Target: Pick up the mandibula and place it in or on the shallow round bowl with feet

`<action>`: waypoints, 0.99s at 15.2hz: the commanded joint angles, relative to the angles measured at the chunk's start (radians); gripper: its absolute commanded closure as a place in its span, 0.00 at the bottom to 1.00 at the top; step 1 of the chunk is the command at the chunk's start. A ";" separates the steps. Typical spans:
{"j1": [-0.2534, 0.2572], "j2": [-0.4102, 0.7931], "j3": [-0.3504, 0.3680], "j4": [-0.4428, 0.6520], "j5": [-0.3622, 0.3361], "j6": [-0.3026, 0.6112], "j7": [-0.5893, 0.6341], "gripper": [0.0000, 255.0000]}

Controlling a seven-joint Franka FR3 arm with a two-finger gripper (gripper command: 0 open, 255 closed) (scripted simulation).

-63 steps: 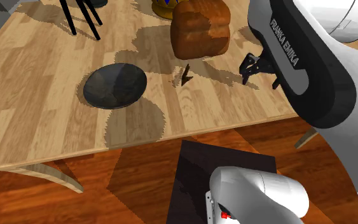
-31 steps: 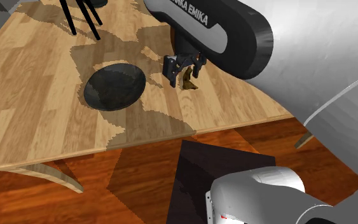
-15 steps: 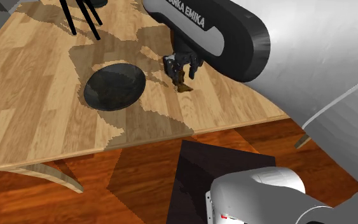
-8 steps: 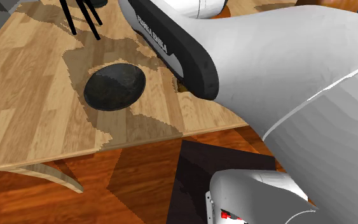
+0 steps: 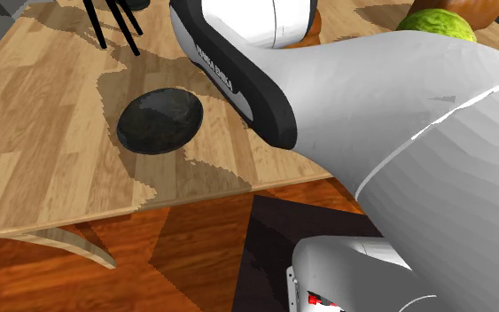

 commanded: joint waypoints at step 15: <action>-0.001 0.002 -0.001 0.014 -0.002 -0.012 0.000 1.00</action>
